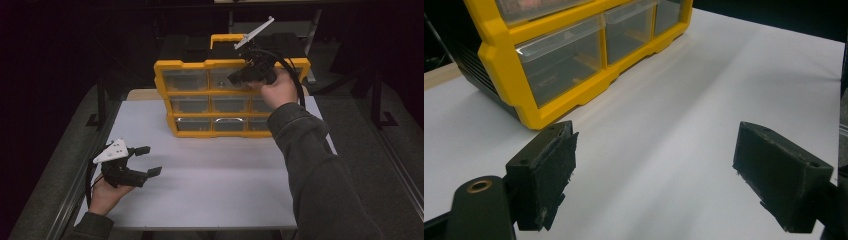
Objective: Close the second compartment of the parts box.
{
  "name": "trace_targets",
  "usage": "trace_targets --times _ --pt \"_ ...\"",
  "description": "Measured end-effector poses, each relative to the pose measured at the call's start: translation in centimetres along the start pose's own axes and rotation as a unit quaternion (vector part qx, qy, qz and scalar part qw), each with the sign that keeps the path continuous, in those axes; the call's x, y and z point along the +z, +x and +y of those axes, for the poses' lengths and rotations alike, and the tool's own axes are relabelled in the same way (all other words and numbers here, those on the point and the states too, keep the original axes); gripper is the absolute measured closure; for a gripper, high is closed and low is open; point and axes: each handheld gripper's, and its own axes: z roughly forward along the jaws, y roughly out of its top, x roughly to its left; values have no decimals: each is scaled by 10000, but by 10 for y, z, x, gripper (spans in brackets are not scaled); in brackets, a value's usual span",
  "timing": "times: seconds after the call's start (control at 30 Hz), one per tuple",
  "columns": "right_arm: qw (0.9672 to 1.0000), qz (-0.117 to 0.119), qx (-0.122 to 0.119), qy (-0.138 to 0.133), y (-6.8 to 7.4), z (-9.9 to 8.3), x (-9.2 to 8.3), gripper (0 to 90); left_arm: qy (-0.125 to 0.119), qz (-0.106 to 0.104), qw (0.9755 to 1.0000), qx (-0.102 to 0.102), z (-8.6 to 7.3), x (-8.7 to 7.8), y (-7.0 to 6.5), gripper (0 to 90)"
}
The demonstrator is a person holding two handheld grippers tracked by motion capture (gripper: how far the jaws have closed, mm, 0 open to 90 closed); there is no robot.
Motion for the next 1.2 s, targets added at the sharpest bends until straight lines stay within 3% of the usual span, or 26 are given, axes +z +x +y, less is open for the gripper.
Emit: trace_targets --times 0.33,0.53,0.73,0.83,1.2 --pt "9999 -128 -74 38 4 -2 0 862 -46 -11 9999 -91 0 1 -2 170" --pt "9997 114 37 -194 6 -7 -3 814 -33 -58 9999 -87 0 4 -2 170" --pt "9972 456 154 -569 7 -26 1 685 31 -55 9999 -83 0 5 -2 170" --pt "9960 571 304 -618 9 -35 5 629 43 -49 9999 -129 0 5 -2 170" --pt "9943 601 387 -791 14 -61 13 514 89 -26 9998 -155 0 7 -3 170"
